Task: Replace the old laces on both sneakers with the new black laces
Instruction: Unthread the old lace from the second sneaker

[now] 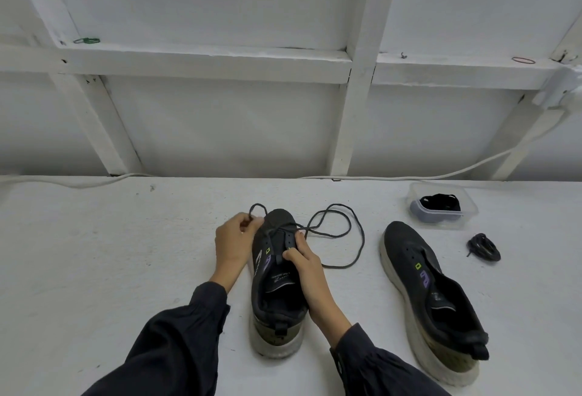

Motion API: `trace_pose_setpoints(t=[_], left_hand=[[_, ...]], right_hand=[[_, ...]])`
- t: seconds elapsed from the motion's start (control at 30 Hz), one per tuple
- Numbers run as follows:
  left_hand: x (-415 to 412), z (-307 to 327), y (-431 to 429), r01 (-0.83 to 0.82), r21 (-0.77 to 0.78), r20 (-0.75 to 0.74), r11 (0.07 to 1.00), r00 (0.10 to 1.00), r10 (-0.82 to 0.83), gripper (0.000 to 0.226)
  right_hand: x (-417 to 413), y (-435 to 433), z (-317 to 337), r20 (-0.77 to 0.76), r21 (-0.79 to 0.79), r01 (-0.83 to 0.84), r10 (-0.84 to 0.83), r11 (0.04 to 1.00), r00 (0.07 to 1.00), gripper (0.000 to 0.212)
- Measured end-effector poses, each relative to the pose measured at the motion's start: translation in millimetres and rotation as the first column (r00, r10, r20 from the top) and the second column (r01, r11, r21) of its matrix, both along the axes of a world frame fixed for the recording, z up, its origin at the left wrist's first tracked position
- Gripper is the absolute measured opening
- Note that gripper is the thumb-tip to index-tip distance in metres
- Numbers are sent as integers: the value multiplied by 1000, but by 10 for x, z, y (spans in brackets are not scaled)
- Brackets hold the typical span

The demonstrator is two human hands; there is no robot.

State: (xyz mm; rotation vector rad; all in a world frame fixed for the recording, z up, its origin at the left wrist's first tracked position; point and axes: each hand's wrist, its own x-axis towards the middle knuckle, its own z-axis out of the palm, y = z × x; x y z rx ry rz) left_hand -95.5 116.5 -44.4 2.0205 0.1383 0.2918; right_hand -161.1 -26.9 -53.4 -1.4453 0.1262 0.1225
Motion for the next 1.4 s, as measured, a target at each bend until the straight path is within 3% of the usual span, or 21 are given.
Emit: trace_pose_setpoints(t=[0.13, 0.27, 0.37, 0.53, 0.63, 0.77, 0.83, 0.9, 1.03, 1.1, 1.23, 1.33, 1.4], left_hand=[[70, 144, 49, -101, -150, 15, 983, 994, 105, 23], [-67, 41, -15, 6, -85, -111, 996, 994, -15, 29], [-122, -71, -41, 70, -34, -115, 997, 991, -73, 22], [17, 164, 55, -106, -156, 26, 982, 993, 112, 20], [25, 174, 54, -141, -222, 7, 965, 989, 146, 26], [-114, -12, -35, -10, -122, -105, 992, 994, -3, 30], [-146, -88, -49, 49, -53, -109, 997, 993, -54, 27], [-107, -69, -14, 31, -39, -71, 999, 997, -34, 25], [47, 155, 108, -175, -260, 4, 949, 983, 182, 27], [70, 228, 125, -196, -304, 4, 932, 978, 207, 28], [-79, 110, 40, -87, -225, -104, 970, 992, 65, 31], [-170, -39, -40, 32, -143, -129, 989, 990, -51, 20], [-130, -21, -38, 22, -124, -95, 992, 995, -34, 14]], right_hand=[[7, -2, -34, 4, -4, 2, -2, 1000, 1000, 36], [2, 17, -19, 6, 11, 14, -14, 1000, 1000, 35], [3, 12, -15, 0, 11, 16, -16, 1000, 1000, 36], [8, 16, -39, -43, -31, 24, -25, 999, 999, 57], [14, 35, -60, -58, -46, 38, -40, 998, 998, 69], [-3, 22, -15, -47, -33, 41, -42, 999, 998, 54], [-7, 13, 0, -35, -11, 33, -33, 999, 999, 40], [-6, 11, 2, -33, -2, 28, -28, 1000, 999, 43], [-2, 26, -36, -71, -3, 25, -25, 1000, 997, 54], [-5, 16, -40, -75, -1, 31, -31, 1000, 997, 55], [-30, -7, -1, -33, 28, 12, -11, 1000, 999, 32], [-26, -4, 3, -32, 25, 12, -11, 1000, 999, 33], [-23, -1, -2, -33, 19, 10, -10, 1000, 999, 32]])
